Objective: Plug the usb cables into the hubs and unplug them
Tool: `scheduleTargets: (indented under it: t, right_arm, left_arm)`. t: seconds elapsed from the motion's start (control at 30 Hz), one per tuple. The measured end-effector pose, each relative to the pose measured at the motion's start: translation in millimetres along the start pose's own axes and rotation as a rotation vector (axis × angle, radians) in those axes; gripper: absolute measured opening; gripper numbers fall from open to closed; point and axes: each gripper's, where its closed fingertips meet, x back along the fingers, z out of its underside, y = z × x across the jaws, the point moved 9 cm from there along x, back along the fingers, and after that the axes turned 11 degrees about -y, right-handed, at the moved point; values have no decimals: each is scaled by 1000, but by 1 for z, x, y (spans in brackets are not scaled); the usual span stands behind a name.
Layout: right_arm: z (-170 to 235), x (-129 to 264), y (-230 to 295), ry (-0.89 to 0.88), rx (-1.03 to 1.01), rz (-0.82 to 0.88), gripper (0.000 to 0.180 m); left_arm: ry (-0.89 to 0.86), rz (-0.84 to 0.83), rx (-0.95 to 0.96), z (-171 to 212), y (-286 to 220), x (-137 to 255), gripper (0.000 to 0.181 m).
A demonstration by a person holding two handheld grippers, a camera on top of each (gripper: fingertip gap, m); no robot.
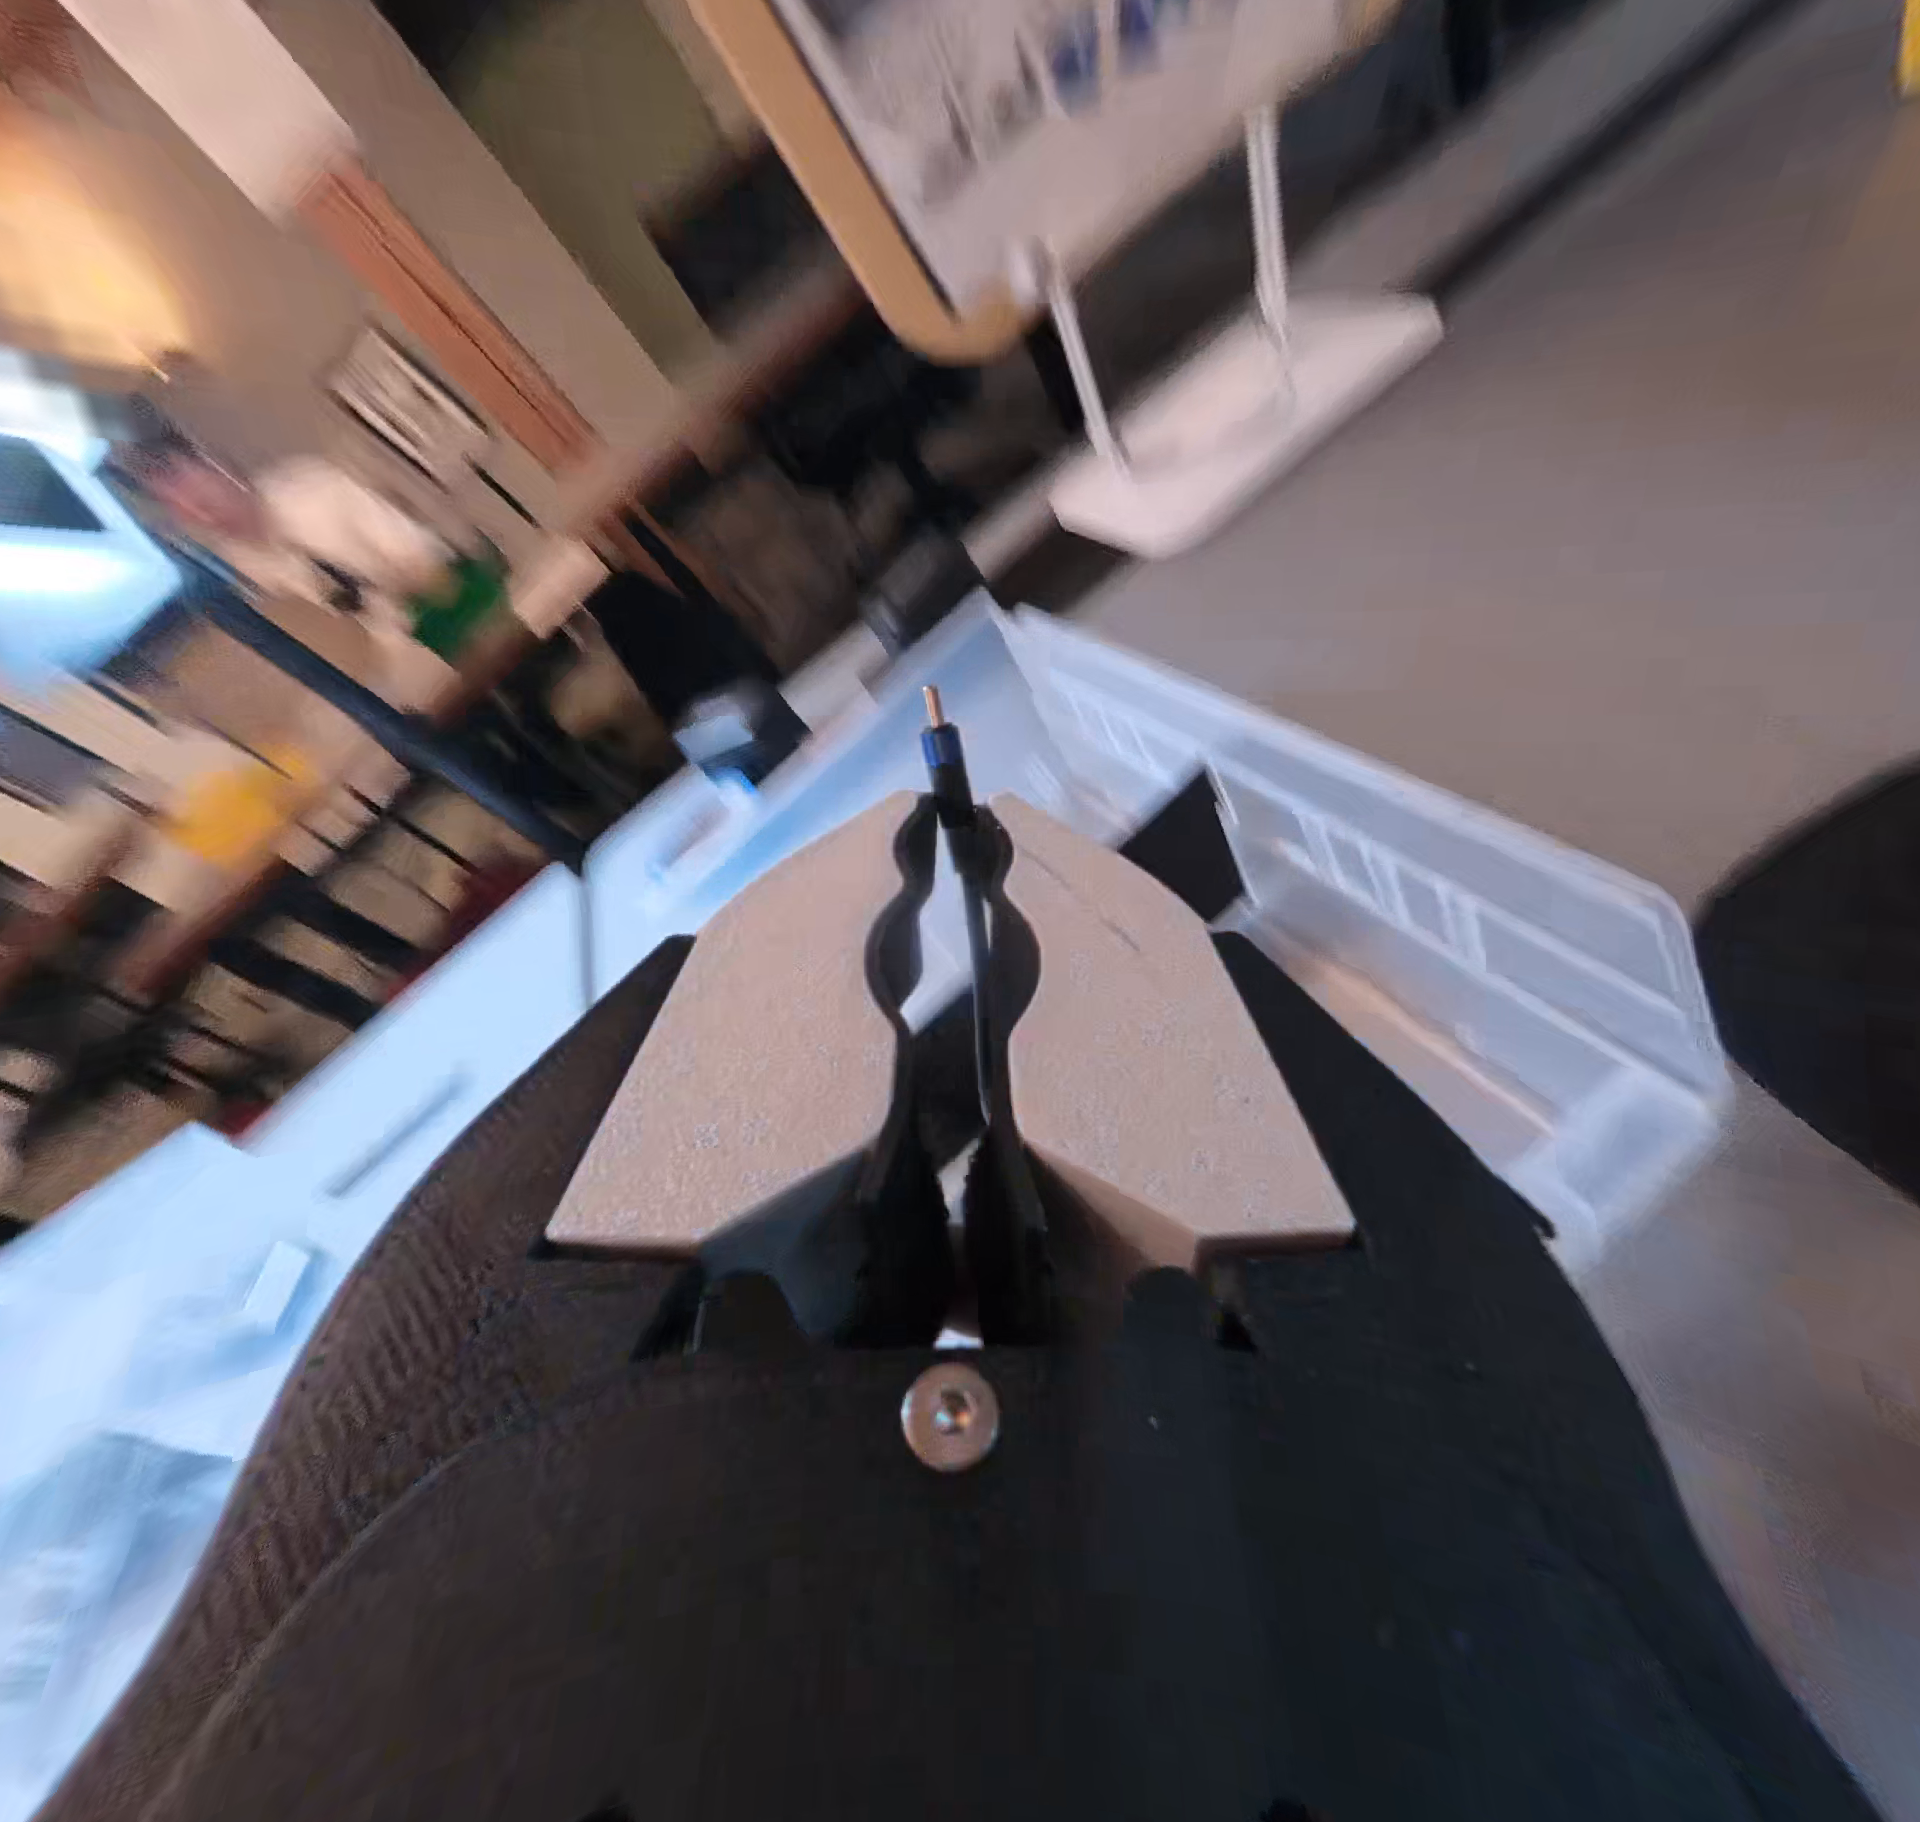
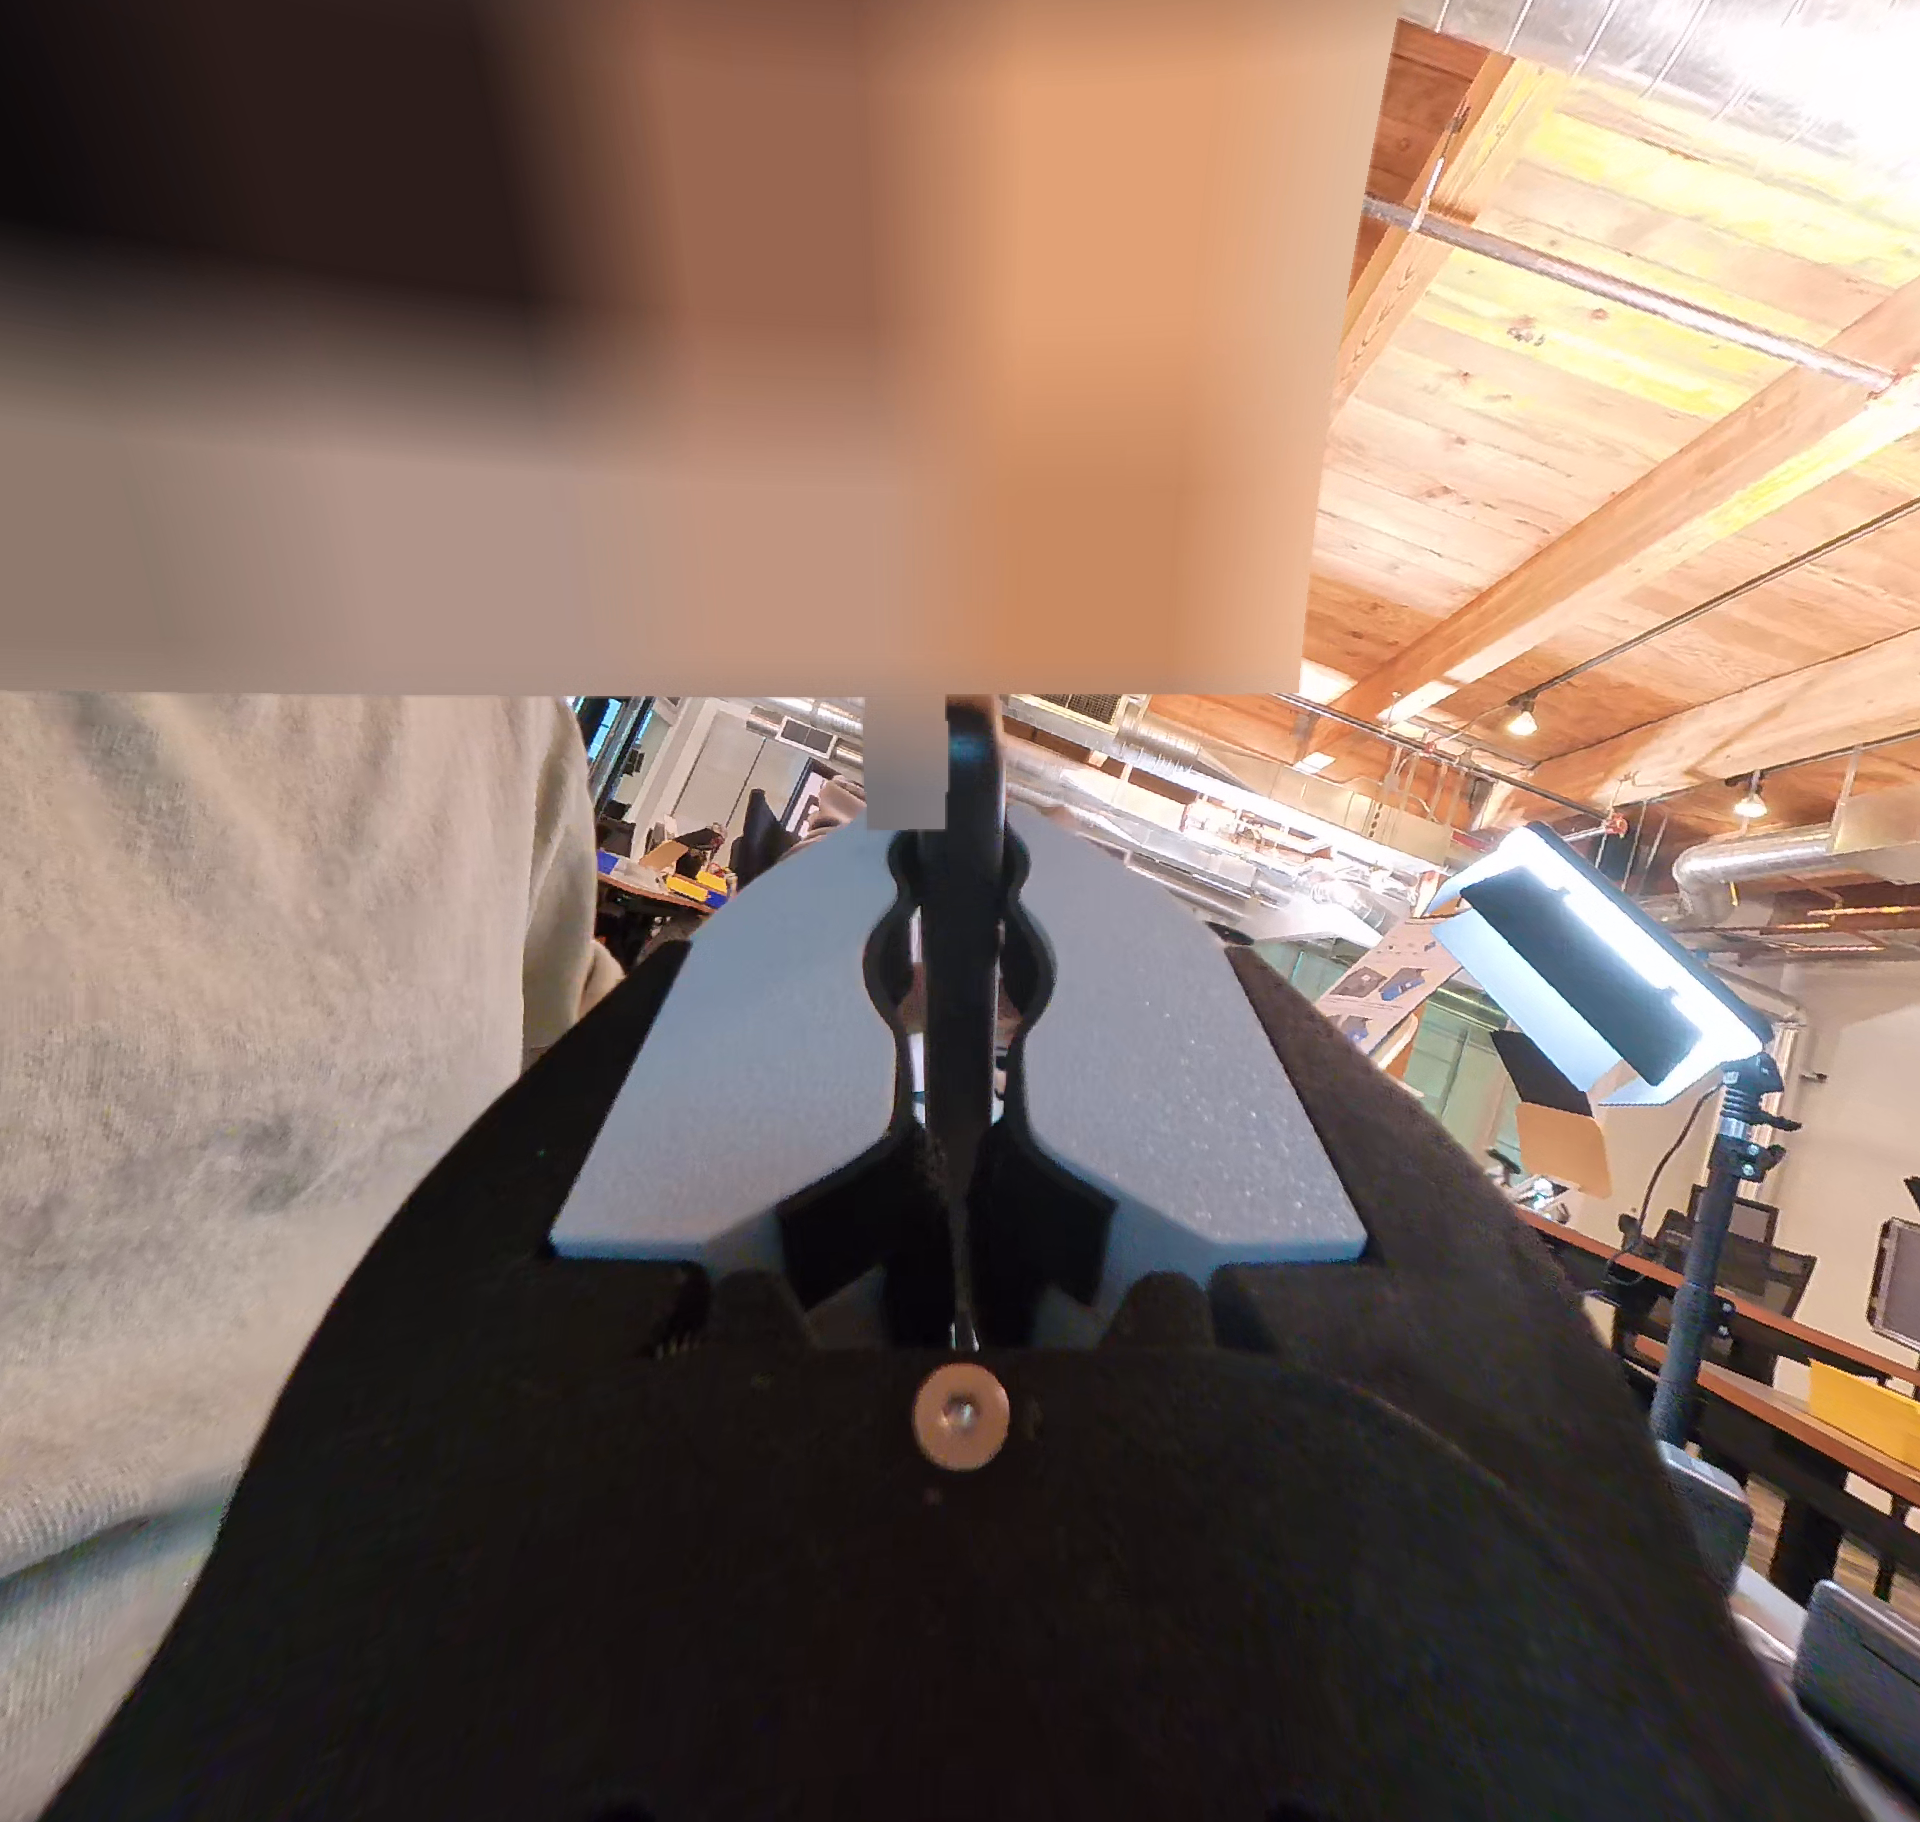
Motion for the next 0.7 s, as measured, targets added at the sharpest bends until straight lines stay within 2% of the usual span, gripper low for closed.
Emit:
scheduleTargets:
  t: [0.13, 0.2, 0.37, 0.43, 0.57, 0.7]
  right_arm:
    - [-1, 1, -1, -1, 9, 13, 12]
    - [-1, 1, -1, 4, 17, 16, 12]
    - [-2, 1, -2, 57, 66, 7, 12]
    - [-2, -1, 0, 128, 125, -25, 12]
    - [3, -4, 6, 304, 250, -86, 12]
    - [8, -6, 6, 445, 367, -91, 13]
  left_arm:
    - [-211, -219, -302, -40, -7, 24, 7]
    - [-260, -249, -465, -60, -21, 30, 6]
    - [-64, -18, -800, -109, -98, 18, 6]
    - [-53, 122, -876, -127, -140, 12, 6]
    - [-60, 439, -856, -143, -206, 2, 7]
    - [-46, 589, -802, -147, -231, -3, 7]
